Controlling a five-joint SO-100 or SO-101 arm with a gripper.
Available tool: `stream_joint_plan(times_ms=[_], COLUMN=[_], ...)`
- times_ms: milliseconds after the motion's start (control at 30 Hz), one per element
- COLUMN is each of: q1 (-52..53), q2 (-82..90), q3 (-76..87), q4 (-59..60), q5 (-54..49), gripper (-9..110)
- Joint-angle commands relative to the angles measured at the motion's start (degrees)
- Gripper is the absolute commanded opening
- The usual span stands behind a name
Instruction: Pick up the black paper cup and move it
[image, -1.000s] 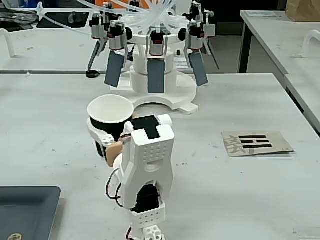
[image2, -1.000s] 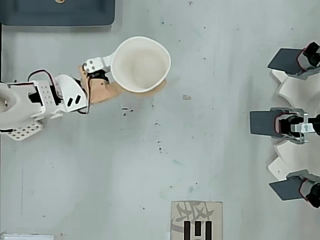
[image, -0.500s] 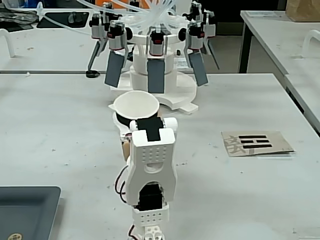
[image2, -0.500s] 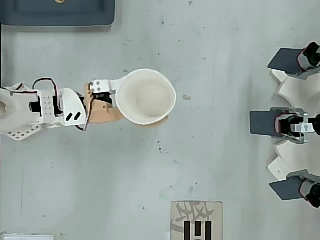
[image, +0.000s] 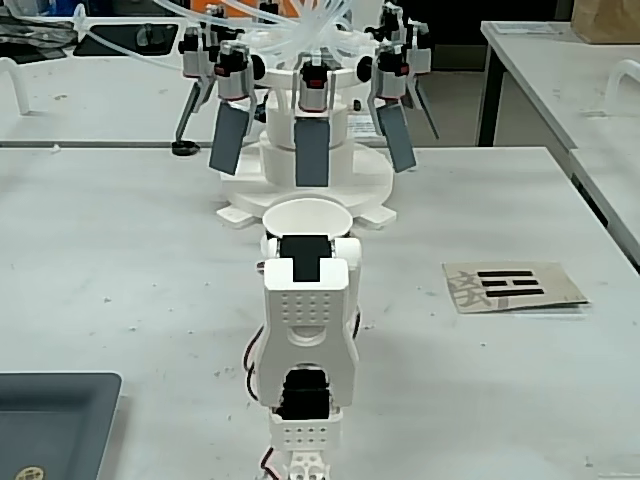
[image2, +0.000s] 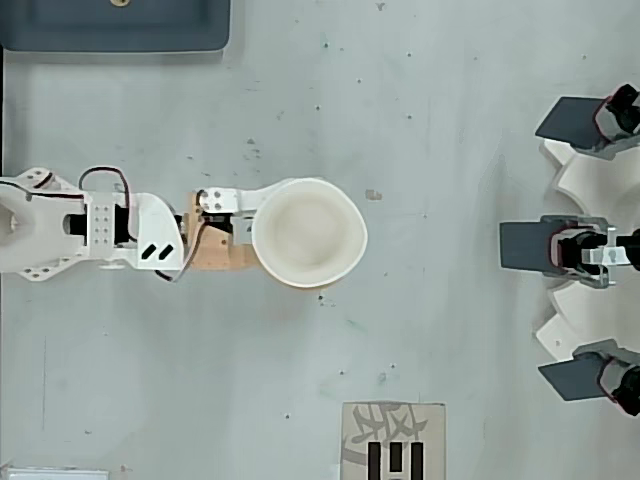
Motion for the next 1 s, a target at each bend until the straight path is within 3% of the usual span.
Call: stream_joint_plan(times_ms=[0, 433, 967], q1=[0.97, 2.02, 2.81], q2=[2.46, -0.18, -12.22], q3=[-7.21, -21.27, -40.17], q4=[4.22, 18.02, 23.38], q5=[0.44, 1.23, 1.23], gripper=[12, 13, 13])
